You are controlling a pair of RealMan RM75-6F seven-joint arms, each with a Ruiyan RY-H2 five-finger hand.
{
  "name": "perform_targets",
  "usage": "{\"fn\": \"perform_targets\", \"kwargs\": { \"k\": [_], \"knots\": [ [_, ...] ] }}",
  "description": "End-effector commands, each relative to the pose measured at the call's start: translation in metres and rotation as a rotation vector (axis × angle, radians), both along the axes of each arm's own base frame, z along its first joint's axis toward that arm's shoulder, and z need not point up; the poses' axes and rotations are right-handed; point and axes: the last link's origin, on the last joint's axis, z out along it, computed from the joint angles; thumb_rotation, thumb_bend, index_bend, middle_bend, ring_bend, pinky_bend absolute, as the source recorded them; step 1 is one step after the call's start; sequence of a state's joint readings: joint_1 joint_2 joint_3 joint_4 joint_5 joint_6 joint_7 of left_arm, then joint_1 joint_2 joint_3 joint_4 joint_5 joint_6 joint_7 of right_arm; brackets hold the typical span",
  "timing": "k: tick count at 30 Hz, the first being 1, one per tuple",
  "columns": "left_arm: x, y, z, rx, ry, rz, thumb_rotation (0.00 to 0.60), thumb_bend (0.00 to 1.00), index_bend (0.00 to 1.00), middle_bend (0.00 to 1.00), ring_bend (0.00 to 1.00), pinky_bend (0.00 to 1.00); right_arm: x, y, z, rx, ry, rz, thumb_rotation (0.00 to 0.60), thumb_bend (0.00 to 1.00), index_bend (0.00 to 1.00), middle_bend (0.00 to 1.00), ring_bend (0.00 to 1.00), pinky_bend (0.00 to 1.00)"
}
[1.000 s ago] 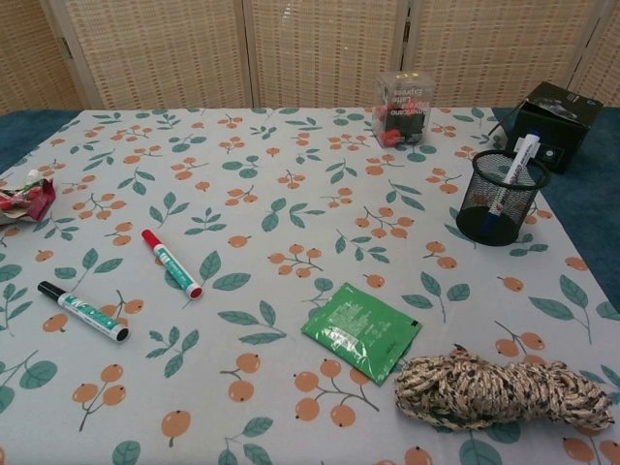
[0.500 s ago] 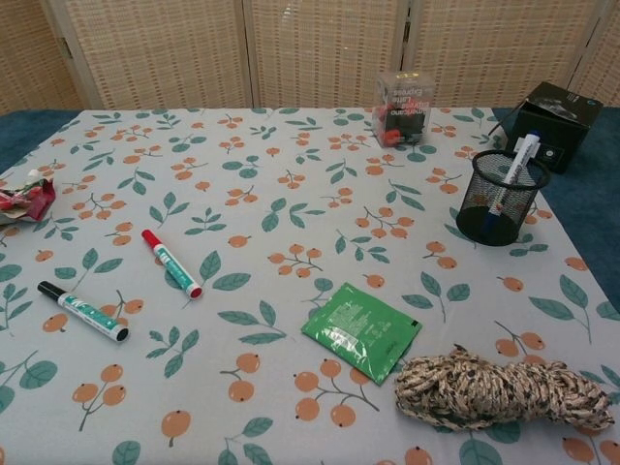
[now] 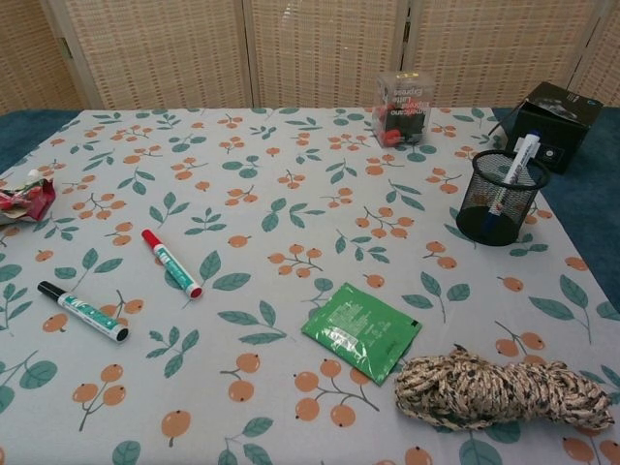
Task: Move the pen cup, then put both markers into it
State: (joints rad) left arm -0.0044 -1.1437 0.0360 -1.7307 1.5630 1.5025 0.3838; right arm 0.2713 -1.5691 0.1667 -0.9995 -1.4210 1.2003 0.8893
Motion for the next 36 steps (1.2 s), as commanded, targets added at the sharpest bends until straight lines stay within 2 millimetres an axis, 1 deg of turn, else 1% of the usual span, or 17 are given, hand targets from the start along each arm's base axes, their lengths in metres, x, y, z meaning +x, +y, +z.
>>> {"fn": "perform_targets", "kwargs": {
  "k": [1, 2, 10, 15, 22, 24, 27, 28, 29, 31, 33, 36],
  "knots": [
    [0.0, 0.0, 0.0, 0.001, 0.003, 0.001, 0.6, 0.11, 0.0, 0.0, 0.02, 0.34, 0.003, -0.007, -0.009, 0.016, -0.033, 0.002, 0.6, 0.07, 0.0, 0.0, 0.0, 0.0],
    [0.0, 0.001, 0.0, 0.002, 0.004, 0.002, 0.6, 0.11, 0.0, 0.0, 0.02, 0.34, 0.007, -0.01, -0.015, 0.026, -0.053, 0.006, 0.6, 0.07, 0.0, 0.0, 0.0, 0.0],
    [-0.001, 0.001, 0.001, 0.003, 0.001, 0.003, 0.6, 0.11, 0.0, 0.0, 0.02, 0.34, 0.018, -0.031, -0.038, 0.052, -0.096, 0.016, 0.6, 0.07, 0.0, 0.0, 0.0, 0.0],
    [-0.002, 0.003, 0.002, 0.006, -0.001, 0.008, 0.6, 0.11, 0.0, 0.0, 0.02, 0.34, 0.031, -0.044, -0.051, 0.064, -0.1, 0.044, 0.6, 0.08, 0.0, 0.0, 0.0, 0.0],
    [-0.005, 0.006, 0.005, 0.011, -0.004, 0.018, 0.6, 0.11, 0.0, 0.0, 0.02, 0.34, 0.044, -0.061, -0.067, 0.08, -0.1, 0.052, 0.6, 0.1, 0.01, 0.05, 0.0, 0.01],
    [-0.006, 0.007, 0.005, 0.014, -0.004, 0.023, 0.6, 0.11, 0.0, 0.0, 0.02, 0.34, 0.046, -0.065, -0.073, 0.08, -0.098, 0.047, 0.6, 0.11, 0.04, 0.07, 0.02, 0.06],
    [-0.008, 0.009, 0.005, 0.013, -0.003, 0.03, 0.6, 0.11, 0.0, 0.0, 0.02, 0.34, 0.049, -0.073, -0.08, 0.082, -0.099, 0.044, 0.6, 0.13, 0.12, 0.11, 0.1, 0.18],
    [-0.008, 0.01, 0.005, 0.013, -0.004, 0.033, 0.6, 0.11, 0.0, 0.0, 0.02, 0.34, 0.05, -0.075, -0.083, 0.079, -0.105, 0.041, 0.6, 0.15, 0.15, 0.14, 0.12, 0.25],
    [-0.009, 0.011, 0.005, 0.012, -0.004, 0.035, 0.6, 0.11, 0.0, 0.0, 0.02, 0.34, 0.051, -0.077, -0.084, 0.078, -0.107, 0.04, 0.6, 0.16, 0.17, 0.16, 0.14, 0.28],
    [-0.01, 0.013, 0.005, 0.011, -0.004, 0.038, 0.6, 0.11, 0.0, 0.0, 0.02, 0.34, 0.053, -0.081, -0.087, 0.065, -0.114, 0.041, 0.6, 0.2, 0.27, 0.26, 0.22, 0.37],
    [-0.011, 0.014, 0.005, 0.012, -0.004, 0.041, 0.6, 0.11, 0.0, 0.0, 0.02, 0.34, 0.055, -0.082, -0.087, 0.053, -0.115, 0.049, 0.6, 0.24, 0.35, 0.33, 0.28, 0.42],
    [-0.012, 0.016, 0.005, 0.012, -0.001, 0.046, 0.6, 0.11, 0.0, 0.0, 0.02, 0.34, 0.059, -0.083, -0.084, 0.026, -0.126, 0.075, 0.6, 0.26, 0.4, 0.37, 0.32, 0.46]
  ]
}}
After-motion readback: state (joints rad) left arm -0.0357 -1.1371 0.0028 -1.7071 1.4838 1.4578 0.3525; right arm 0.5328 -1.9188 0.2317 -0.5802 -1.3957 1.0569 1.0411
